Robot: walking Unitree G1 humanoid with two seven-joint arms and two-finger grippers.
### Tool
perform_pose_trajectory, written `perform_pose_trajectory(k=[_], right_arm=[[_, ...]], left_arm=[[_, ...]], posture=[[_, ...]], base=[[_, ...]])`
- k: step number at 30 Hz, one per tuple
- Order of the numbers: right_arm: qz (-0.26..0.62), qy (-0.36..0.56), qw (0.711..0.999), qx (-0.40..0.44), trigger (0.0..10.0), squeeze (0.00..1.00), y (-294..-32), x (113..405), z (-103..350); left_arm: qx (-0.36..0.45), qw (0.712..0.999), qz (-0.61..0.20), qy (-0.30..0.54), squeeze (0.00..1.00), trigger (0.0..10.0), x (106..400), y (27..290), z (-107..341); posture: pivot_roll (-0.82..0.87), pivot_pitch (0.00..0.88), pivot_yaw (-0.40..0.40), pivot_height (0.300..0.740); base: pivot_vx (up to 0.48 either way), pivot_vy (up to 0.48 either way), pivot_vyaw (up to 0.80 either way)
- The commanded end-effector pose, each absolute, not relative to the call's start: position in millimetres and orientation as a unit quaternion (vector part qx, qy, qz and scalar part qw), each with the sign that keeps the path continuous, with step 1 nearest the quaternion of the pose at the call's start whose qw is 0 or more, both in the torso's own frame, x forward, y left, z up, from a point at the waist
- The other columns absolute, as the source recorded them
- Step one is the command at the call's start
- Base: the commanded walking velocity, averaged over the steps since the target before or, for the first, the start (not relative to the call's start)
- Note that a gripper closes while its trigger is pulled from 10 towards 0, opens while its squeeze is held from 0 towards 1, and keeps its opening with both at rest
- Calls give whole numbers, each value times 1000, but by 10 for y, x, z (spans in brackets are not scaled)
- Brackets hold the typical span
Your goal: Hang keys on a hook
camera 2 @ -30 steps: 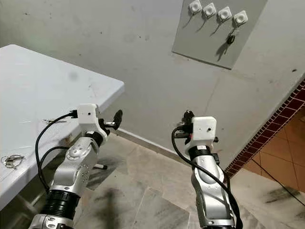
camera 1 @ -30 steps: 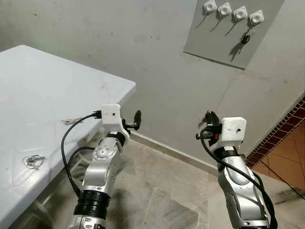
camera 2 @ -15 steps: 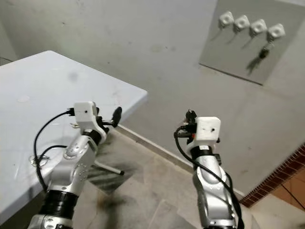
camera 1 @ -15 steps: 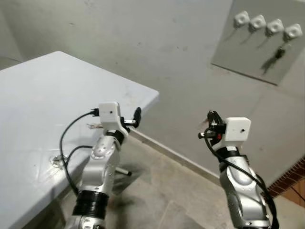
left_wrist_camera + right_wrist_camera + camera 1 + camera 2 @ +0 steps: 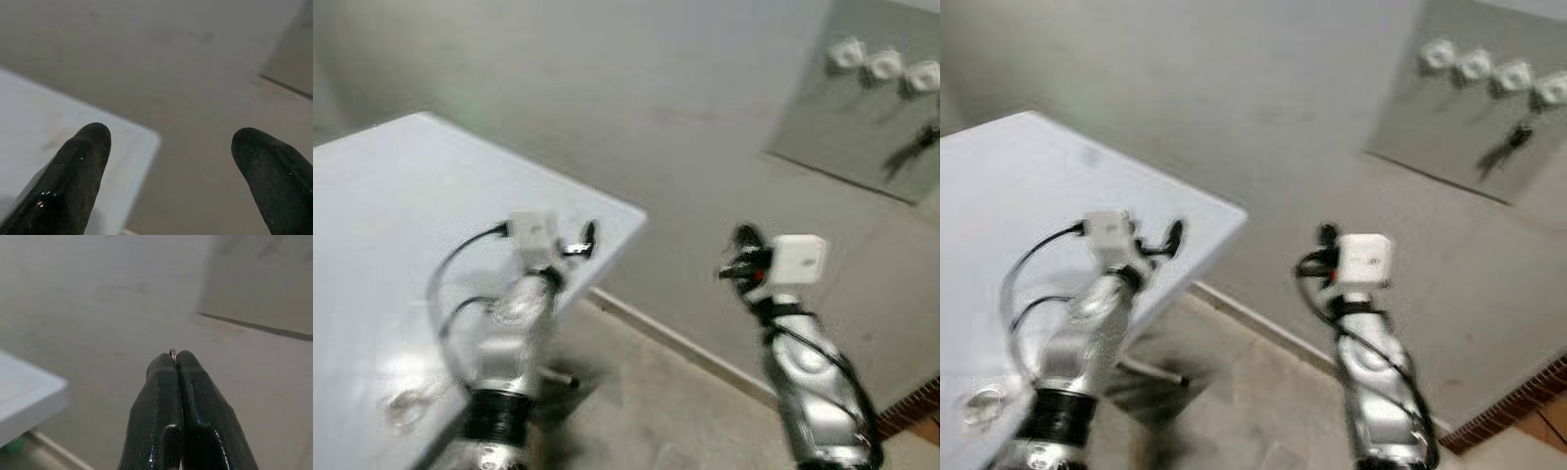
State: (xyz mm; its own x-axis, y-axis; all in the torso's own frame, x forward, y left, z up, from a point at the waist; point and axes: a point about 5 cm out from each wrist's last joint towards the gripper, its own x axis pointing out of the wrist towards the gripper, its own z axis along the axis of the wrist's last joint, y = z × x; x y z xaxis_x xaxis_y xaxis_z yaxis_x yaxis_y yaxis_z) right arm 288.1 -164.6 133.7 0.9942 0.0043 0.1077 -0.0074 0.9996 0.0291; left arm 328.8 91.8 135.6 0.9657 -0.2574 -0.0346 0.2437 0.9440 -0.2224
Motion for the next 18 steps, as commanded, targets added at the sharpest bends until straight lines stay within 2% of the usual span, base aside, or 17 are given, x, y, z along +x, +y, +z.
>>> perform_pose_trajectory(k=[1,18], right_arm=[[11,-67,998,16,10000,0,-1584,2896,1406],[8,-63,998,17,10000,0,-1565,2901,1393]], left_arm=[[-103,987,-118,25,0,10000,3300,1003,1391],[-85,988,-131,22,0,10000,3294,945,1404]], posture=[[63,0,-67,740],[64,0,-65,740]], base=[[352,0,-725],[376,0,-710]])
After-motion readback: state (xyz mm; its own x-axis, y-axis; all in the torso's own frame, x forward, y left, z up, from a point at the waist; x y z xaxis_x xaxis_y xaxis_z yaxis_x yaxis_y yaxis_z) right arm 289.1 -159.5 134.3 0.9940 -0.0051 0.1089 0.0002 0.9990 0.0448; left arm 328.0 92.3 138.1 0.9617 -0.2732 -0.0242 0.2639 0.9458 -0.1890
